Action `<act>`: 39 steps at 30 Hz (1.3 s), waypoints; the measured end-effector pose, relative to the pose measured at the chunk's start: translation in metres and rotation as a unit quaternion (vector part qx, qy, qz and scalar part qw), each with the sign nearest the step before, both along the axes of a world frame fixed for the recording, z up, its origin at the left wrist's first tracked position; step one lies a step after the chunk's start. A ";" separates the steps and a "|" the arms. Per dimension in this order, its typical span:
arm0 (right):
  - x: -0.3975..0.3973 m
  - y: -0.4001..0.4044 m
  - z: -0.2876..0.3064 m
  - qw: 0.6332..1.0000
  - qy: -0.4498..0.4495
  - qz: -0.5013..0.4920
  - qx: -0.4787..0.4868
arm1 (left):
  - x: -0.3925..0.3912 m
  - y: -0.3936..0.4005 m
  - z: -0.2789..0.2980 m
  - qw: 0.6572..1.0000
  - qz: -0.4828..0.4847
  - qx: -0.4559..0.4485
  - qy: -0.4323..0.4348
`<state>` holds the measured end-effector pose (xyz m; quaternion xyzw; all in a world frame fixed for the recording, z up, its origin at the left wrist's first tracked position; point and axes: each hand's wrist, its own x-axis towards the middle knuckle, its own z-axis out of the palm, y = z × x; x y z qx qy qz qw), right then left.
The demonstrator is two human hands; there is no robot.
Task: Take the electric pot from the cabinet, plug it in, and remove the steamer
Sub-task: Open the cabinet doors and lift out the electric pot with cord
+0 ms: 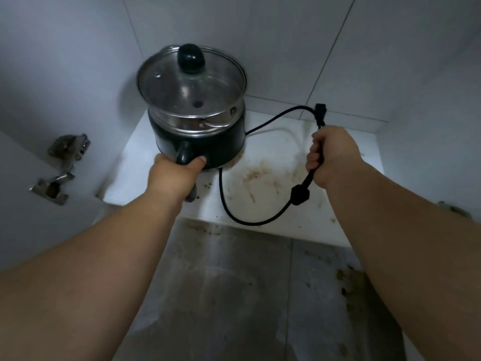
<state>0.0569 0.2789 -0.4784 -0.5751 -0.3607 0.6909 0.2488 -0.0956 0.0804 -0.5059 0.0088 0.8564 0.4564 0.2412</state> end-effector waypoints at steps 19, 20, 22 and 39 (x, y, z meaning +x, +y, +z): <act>-0.025 -0.042 0.039 0.995 0.007 0.073 0.061 | -0.023 -0.050 0.028 0.984 -0.150 0.077 -0.054; -0.026 -0.044 0.045 0.994 0.006 0.088 0.057 | -0.024 -0.052 0.036 0.981 -0.166 0.078 -0.057; -0.026 -0.051 0.060 0.993 0.007 0.112 0.046 | -0.023 -0.054 0.054 0.976 -0.192 0.077 -0.065; 0.084 -0.180 0.298 0.988 -0.138 0.026 -0.066 | 0.060 -0.153 0.331 0.935 -0.340 -0.043 -0.089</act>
